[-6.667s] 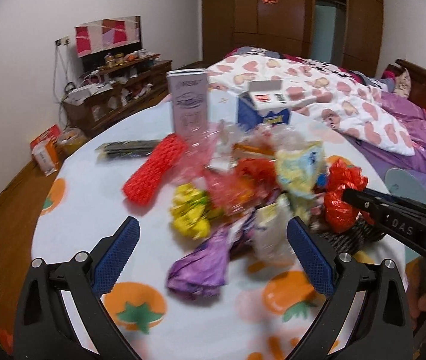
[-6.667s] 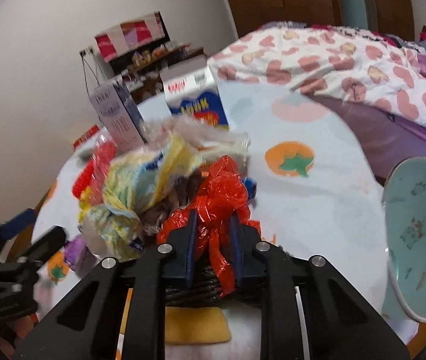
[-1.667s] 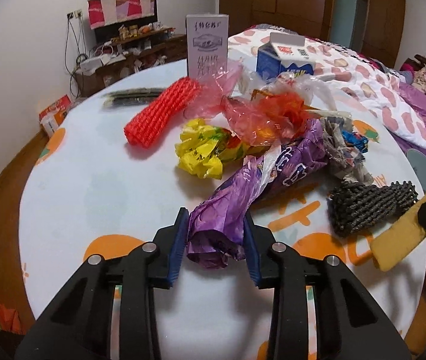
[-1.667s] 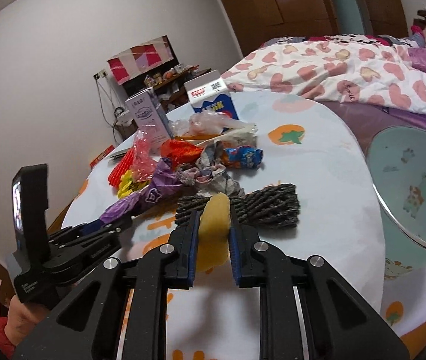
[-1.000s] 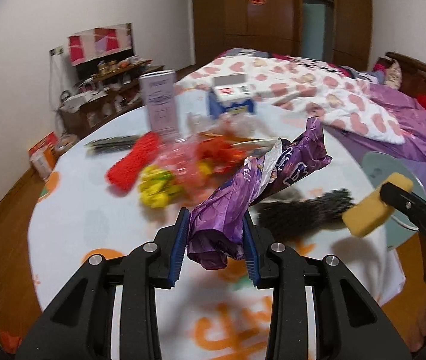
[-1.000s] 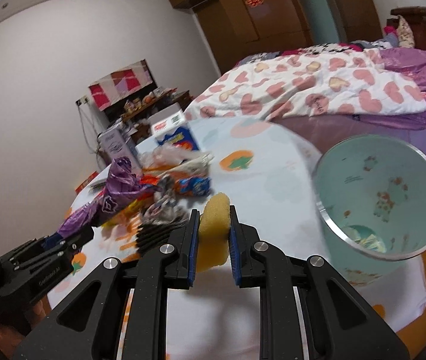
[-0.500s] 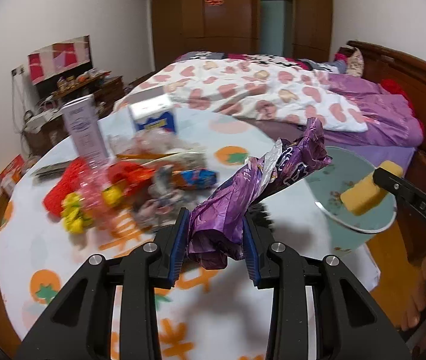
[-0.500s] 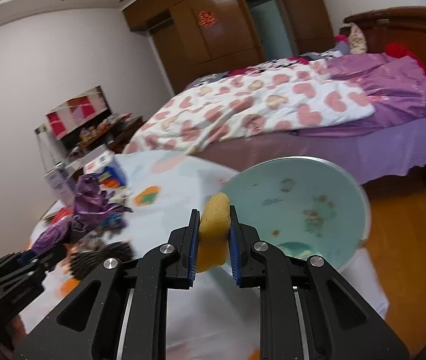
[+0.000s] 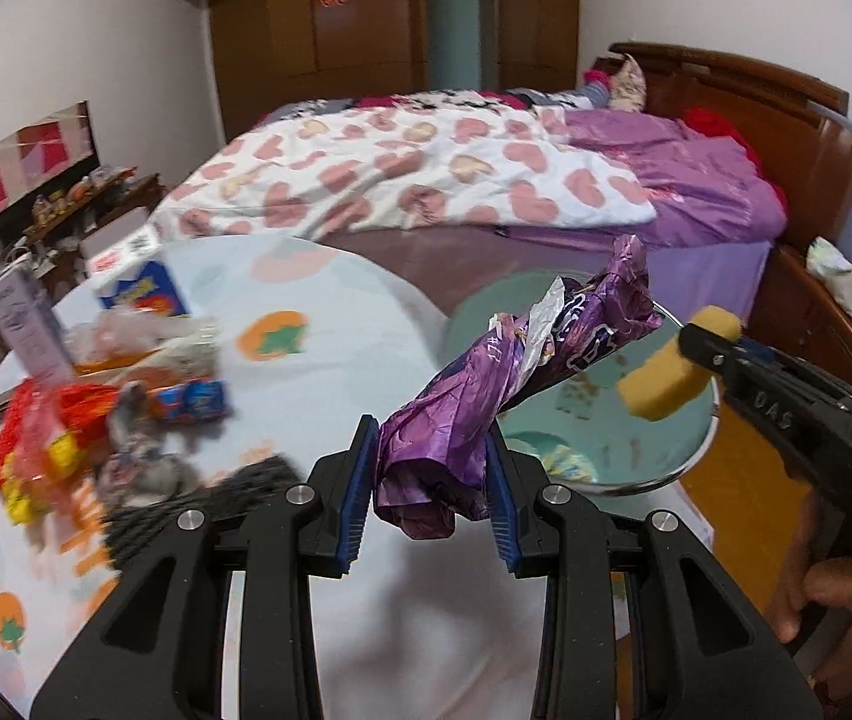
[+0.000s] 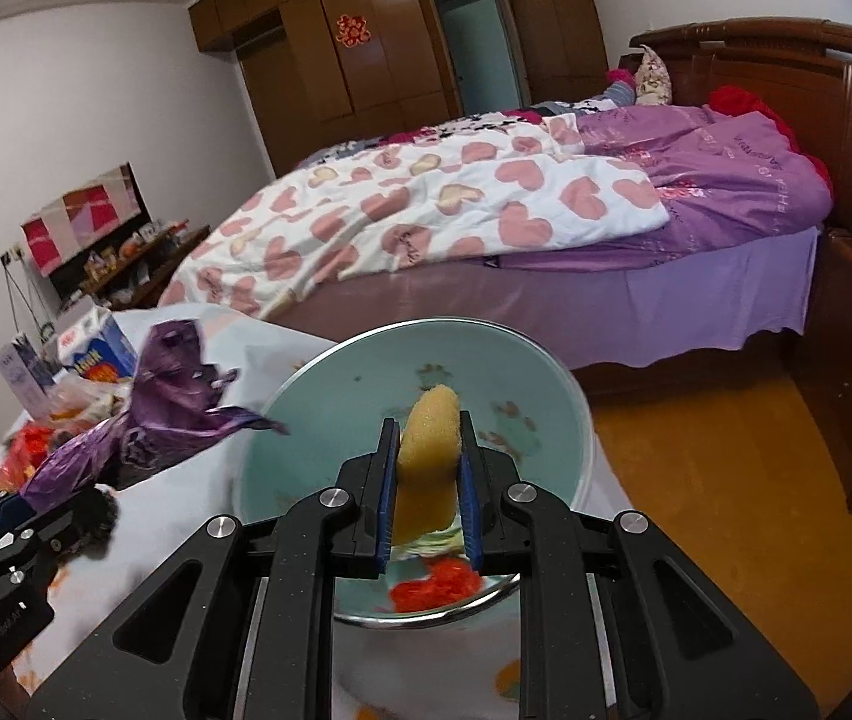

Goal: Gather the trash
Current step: 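Carry sponge and purple wrapper over the wastebasket and open both tools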

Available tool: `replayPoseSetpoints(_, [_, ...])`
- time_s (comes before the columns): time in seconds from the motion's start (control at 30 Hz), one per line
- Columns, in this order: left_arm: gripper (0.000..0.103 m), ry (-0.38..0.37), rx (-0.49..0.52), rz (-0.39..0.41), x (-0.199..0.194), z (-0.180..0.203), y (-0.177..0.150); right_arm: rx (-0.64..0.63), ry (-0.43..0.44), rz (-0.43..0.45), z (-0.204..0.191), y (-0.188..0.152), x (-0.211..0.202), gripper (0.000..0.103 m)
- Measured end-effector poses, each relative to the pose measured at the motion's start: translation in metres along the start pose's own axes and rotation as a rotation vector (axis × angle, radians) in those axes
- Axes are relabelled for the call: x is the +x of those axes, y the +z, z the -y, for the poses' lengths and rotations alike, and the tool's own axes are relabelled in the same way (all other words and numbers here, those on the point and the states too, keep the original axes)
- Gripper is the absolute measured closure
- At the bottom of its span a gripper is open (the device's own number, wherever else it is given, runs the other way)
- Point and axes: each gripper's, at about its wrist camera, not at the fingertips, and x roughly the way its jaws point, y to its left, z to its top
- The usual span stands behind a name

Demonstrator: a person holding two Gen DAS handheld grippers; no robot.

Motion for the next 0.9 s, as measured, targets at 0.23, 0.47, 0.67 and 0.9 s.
replayPoseSetpoints(0.23, [0.069, -0.014, 0.042, -0.045, 0.029, 0.031, 0.005, 0.008, -0.035, -0.038, 0.018, -0.002, 0.017, 0.084])
replayPoseSetpoints(0.47, [0.069, -0.007, 0.046, -0.100, 0.054, 0.042, 0.004, 0.012, -0.049, -0.063, 0.028, -0.005, 0.028, 0.084])
replayPoseSetpoints(0.67, [0.068, -0.002, 0.071, -0.116, 0.066, 0.055, 0.005, 0.018, -0.059, -0.082, 0.033, -0.007, 0.034, 0.084])
replayPoseSetpoints(0.9, [0.059, 0.014, 0.080, -0.143, 0.074, 0.061, 0.005, 0.014, -0.062, -0.107, 0.034, -0.011, 0.042, 0.078])
